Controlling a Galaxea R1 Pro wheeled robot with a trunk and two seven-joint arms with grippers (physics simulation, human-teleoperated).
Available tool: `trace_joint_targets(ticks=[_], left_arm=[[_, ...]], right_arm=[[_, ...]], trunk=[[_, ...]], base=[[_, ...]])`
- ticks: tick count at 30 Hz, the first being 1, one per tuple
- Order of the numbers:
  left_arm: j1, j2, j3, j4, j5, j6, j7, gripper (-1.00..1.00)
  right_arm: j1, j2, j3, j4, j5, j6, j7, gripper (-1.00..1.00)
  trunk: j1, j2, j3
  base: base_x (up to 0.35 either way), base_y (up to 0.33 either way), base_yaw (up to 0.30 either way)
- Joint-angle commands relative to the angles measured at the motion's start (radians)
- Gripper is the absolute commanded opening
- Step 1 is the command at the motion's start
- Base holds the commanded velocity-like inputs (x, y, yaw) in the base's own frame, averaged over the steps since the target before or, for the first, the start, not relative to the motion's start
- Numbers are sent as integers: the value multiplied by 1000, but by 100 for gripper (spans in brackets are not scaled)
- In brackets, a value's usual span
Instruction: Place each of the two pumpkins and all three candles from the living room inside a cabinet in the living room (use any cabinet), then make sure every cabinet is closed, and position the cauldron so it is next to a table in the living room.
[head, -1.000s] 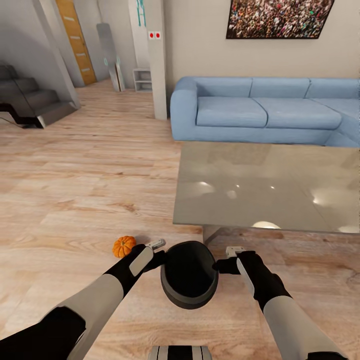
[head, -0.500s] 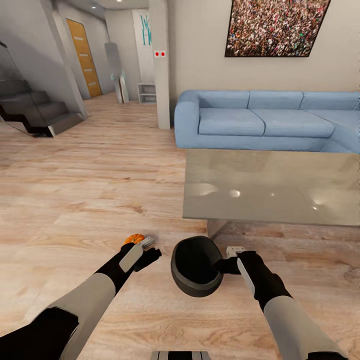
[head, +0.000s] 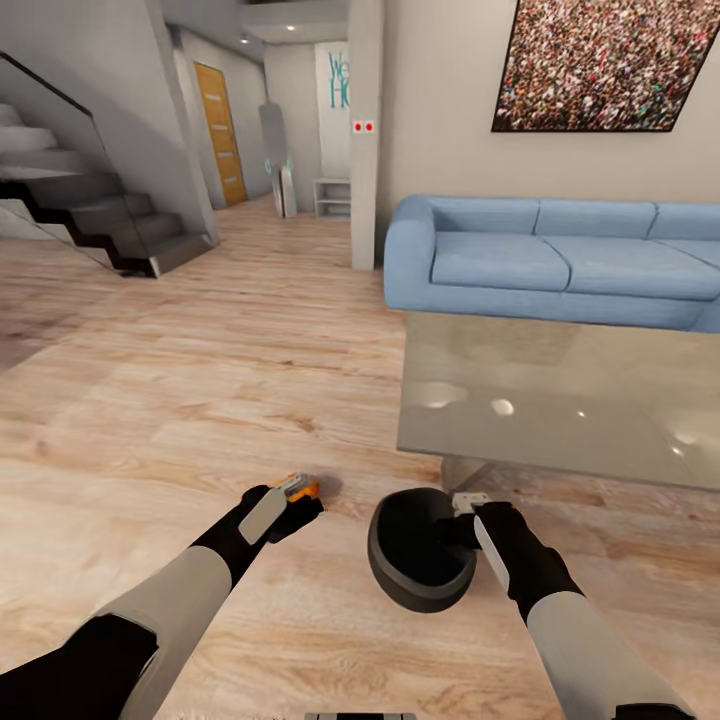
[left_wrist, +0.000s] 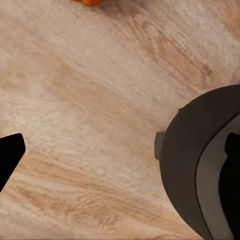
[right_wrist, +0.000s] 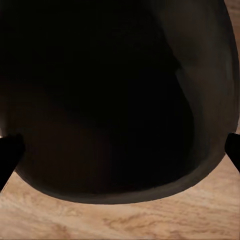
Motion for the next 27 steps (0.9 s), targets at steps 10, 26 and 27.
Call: trace_joint_targets(ticks=[10, 26, 27], left_arm=[[0, 0, 0, 0, 0, 0, -1, 100], [0, -6, 0, 12, 0, -1, -1, 100], [0, -6, 0, 12, 0, -1, -1, 100]], right_arm=[[0, 0, 1, 1, 0, 0, -1, 100], [0, 6, 5, 9, 13, -24, -8, 100], [0, 7, 8, 15, 16, -25, -8, 100]], trunk=[[-38, 70, 31], [-100, 182, 82], [-104, 189, 85]], base=[[0, 0, 286], [0, 0, 185], [0, 0, 4]])
